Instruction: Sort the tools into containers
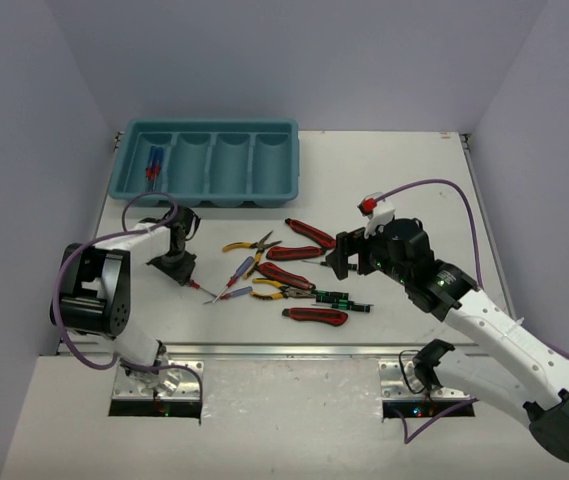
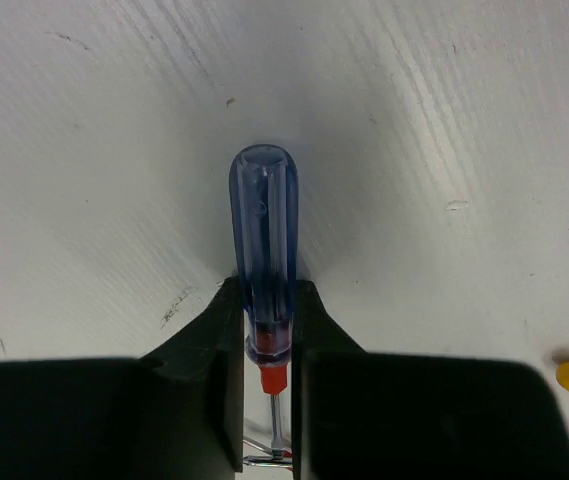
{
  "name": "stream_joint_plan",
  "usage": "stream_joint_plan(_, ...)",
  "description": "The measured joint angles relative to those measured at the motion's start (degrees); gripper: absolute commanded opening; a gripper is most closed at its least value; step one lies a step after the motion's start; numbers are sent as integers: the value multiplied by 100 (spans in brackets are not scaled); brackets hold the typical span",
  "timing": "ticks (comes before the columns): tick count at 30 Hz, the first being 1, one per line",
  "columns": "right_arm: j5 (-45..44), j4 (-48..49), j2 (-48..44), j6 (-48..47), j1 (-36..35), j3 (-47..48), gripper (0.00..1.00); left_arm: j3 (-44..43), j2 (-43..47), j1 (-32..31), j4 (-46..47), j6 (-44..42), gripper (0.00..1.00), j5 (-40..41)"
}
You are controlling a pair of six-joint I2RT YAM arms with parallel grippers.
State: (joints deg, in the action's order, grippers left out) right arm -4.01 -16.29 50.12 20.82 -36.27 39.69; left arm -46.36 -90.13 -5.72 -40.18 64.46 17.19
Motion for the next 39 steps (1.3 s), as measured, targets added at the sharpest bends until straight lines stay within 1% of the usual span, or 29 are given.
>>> stream_joint_plan(2, -14, 0, 23, -6, 0, -4, 99, -2, 3, 0, 3, 16, 0, 24)
stream_joint_plan(5, -33, 4, 59, -9, 0, -7, 99, 201, 284, 0, 41, 42, 0, 47)
stream_joint_plan(9, -30, 37, 81, -9, 0, -34, 99, 292, 907, 0, -164, 58, 0, 155)
stream_joint_plan(13, -34, 62, 122, -11, 0, -45, 99, -74, 1728, 0, -317, -75, 0, 468)
stream_joint_plan(16, -36, 80, 144, -11, 0, -49, 99, -389, 2317, 0, -81, -686, 0, 733)
stream_joint_plan(18, -35, 81, 147, -11, 0, -49, 99, -447, 2733, 0, 332, -1265, 0, 833)
stream_joint_plan(21, -35, 83, 148, -13, 0, -49, 99, -766, 2947, 0, 581, -1987, 0, 1142)
stream_joint_plan(22, -33, 85, 148, -17, 0, -51, 99, -949, 2881, 0, 645, -2142, 0, 1223)
stream_joint_plan(24, -30, 87, 148, -22, 0, -55, 99, -1411, 2545, 2, 969, -2784, 0, 1397)
stream_joint_plan(29, -26, 90, 122, -29, 0, -80, 99, -2156, 1449, 145, 2593, -4902, 0, 1741)
stream_joint_plan(31, -17, 98, 64, -30, 0, -109, 99, -2373, 940, 386, 3287, -5681, 0, 1671)
stream_joint_plan(36, 13, 130, -86, -30, 2, -151, 99, -3237, -577, 882, 4553, -7471, 0, 1565)
stream_joint_plan(37, 13, 130, -103, -30, 2, -153, 99, -3392, -884, 914, 4774, -7735, 1, 1512)
stream_joint_plan(39, 13, 130, -118, -30, 2, -154, 99, -3657, -1446, 950, 5077, -8146, 8, 1342)
